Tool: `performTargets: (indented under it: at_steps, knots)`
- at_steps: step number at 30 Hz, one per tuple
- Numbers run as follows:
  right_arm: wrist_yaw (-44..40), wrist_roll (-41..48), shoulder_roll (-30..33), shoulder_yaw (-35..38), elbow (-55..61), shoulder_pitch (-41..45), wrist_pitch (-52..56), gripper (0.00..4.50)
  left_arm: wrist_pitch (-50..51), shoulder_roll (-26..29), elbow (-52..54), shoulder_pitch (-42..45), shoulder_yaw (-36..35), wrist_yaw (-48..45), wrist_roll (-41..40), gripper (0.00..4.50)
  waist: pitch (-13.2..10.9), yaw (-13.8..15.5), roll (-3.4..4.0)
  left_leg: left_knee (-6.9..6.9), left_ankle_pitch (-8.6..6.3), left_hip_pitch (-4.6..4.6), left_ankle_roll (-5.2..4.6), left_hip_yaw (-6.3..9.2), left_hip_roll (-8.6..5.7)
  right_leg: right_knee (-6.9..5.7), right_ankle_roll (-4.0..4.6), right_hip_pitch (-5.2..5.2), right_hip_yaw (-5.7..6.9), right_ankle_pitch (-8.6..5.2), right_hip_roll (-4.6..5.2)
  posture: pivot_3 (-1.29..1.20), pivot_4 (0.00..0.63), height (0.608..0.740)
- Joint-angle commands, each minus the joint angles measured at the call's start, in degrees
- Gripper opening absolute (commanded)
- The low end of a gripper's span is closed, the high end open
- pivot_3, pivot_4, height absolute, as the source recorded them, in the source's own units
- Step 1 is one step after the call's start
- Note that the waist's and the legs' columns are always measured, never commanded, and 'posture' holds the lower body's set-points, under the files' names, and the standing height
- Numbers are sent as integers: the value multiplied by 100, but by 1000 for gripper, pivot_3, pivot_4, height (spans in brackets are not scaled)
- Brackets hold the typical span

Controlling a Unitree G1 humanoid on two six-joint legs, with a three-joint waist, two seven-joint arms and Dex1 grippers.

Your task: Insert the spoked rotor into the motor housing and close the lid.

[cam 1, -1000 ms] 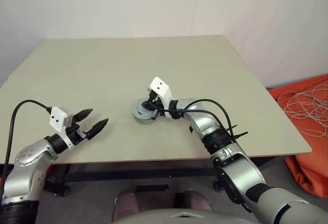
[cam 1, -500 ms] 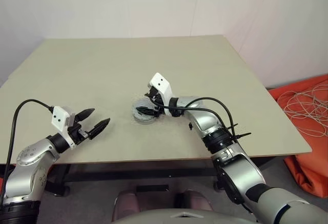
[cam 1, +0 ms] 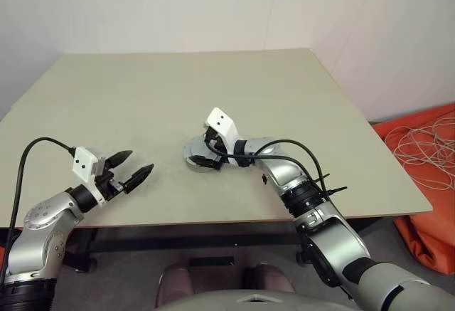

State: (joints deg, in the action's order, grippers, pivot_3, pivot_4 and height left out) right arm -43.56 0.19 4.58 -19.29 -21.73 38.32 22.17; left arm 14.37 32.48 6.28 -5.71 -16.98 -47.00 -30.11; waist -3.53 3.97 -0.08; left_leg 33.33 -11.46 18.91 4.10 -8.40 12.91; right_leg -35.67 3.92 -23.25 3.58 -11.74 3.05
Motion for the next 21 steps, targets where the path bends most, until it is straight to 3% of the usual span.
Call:
performTargets:
  at_steps: [1, 15, 18, 20, 21]
  knots:
    - [34, 17, -36, 23, 8, 64, -93, 4482, 0, 12, 233, 34, -23, 31, -27, 4399, 0, -1, 0, 0, 0, 0, 0, 0, 0, 0, 0, 0, 0, 0, 0, 0, 0, 740]
    - [76, -38, -53, 27, -232, 62, -106, 4482, 8, 11, 230, 57, -20, 39, -21, 4399, 0, -1, 0, 0, 0, 0, 0, 0, 0, 1, 0, 0, 0, 0, 0, 0, 0, 740]
    - [97, -38, -61, 42, -255, 78, -105, 3895, 6, 10, 225, 59, -17, 36, -22, 4399, 0, -1, 0, 0, 0, 0, 0, 0, 0, 1, 0, 0, 0, 0, 0, 0, 0, 740]
    - [109, -36, -61, 42, -262, 83, -115, 3214, 5, 9, 219, 65, -14, 37, -20, 4399, 0, -2, 0, 0, 0, 0, 0, 0, 0, 1, 0, 0, 0, 0, 0, 0, 0, 740]
    - [112, -36, -61, 40, -259, 80, -119, 3131, 3, 8, 217, 65, -13, 35, -20, 4399, 0, -2, 0, 0, 0, 0, 0, 0, 0, 1, 0, 0, 0, 0, 0, 0, 0, 740]
